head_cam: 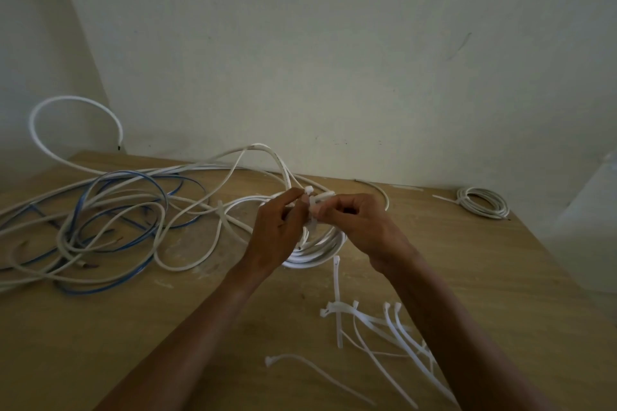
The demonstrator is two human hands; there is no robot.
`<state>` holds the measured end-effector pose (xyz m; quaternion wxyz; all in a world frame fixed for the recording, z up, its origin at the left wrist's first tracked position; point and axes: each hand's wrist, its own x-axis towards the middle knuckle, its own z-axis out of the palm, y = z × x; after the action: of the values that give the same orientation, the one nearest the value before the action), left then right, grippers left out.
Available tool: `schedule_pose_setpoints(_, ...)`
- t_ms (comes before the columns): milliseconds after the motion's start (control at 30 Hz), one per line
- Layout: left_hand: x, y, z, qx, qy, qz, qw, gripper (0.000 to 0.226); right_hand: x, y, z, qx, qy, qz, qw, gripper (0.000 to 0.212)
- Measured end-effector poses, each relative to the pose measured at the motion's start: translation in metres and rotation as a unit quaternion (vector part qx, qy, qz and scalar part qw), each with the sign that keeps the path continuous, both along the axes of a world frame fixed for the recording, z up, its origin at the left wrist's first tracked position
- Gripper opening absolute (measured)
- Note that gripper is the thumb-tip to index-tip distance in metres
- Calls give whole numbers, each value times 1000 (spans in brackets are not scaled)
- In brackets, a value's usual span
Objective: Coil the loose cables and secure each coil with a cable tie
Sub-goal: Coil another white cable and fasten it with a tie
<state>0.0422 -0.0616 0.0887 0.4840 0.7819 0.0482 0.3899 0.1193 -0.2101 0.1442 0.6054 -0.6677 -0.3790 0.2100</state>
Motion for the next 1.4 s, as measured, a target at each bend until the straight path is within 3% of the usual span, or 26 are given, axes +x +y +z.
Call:
schedule_pose_setpoints(500,4,4,-10,59,7,-32,998,39,9,-5,5,-51,23,18,998,17)
schedule_pose_setpoints(767,-1,-5,-5,84,-10,-49,995,23,16,-11,9,-96,30,38,994,15)
schedule_pose_setpoints(1100,0,-2,-3,189,-16,-22,982,16,18,-10,3,-105,85,5,991,19)
schedule_pose_setpoints(1200,2,-1,-5,155,-22,-10,988,19,10,-6,-1,-55,20,-16,998,19)
schedule_pose_setpoints(1300,2,-3,-4,46,-20,-18,999,20,1,-1,-4,-8,-54,-20,998,12)
schedule_pose_setpoints(1400,1,-2,-4,-18,-25,-8,999,22,-3,2,-5,-28,-163,-36,986,4)
